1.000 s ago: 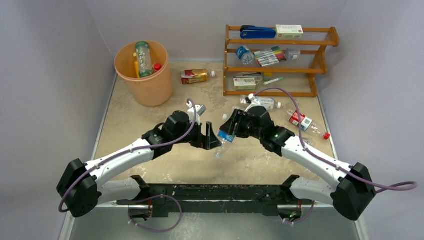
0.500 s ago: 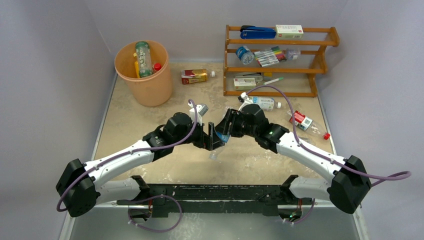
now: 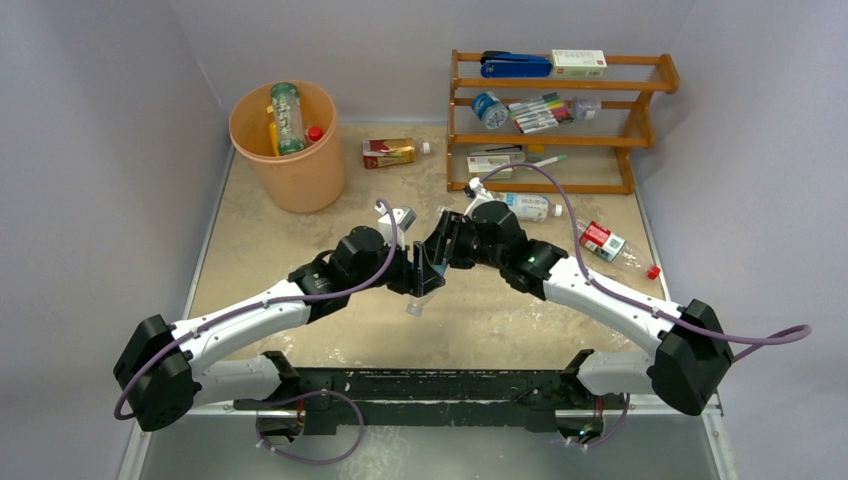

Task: Put the plastic bottles in the bin
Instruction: Pick up the plastic bottle at the center of the board.

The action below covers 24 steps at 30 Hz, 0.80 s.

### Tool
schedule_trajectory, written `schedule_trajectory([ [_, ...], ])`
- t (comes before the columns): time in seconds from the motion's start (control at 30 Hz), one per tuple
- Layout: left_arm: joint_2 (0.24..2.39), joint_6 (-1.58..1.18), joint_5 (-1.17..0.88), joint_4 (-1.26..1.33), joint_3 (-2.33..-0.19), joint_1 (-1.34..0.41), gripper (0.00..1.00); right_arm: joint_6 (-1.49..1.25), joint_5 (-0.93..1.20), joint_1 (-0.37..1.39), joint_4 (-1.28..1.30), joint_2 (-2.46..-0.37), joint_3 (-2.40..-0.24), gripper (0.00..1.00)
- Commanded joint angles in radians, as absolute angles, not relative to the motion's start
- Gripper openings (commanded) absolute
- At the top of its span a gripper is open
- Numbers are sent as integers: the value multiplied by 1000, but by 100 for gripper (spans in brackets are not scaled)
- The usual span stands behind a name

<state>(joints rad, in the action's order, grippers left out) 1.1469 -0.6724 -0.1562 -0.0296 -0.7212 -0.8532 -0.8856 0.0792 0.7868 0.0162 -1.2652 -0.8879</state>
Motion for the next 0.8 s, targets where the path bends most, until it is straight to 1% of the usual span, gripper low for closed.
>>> schedule_trajectory([
  [0.0,1167,-672,-135,18,-743,-857,54,-900,98,799,-23,-1259,-936,48],
  [0.03,1170,-672,-134,19,-743,-857,52,-900,97,799,-22,-1259,-936,48],
  [0.1,1170,-671,-130,23,-742,-857,50,-900,93,799,-13,-1258,-936,54],
  [0.23,1159,-669,-105,14,-744,-857,46,-901,67,799,25,-1246,-941,70],
  [0.27,1157,-668,-97,11,-744,-857,46,-901,56,799,38,-1239,-943,78],
  [0.3,1155,-665,-91,8,-745,-857,46,-900,44,799,53,-1233,-944,96],
  [0.33,1154,-664,-84,3,-747,-857,46,-897,27,799,73,-1220,-948,99],
  [0.57,1149,-633,2,-71,-780,-857,46,-921,-57,799,193,-1108,-945,100],
  [0.77,1166,-567,143,-220,-911,-854,48,-926,-128,799,283,-988,-927,100],
])
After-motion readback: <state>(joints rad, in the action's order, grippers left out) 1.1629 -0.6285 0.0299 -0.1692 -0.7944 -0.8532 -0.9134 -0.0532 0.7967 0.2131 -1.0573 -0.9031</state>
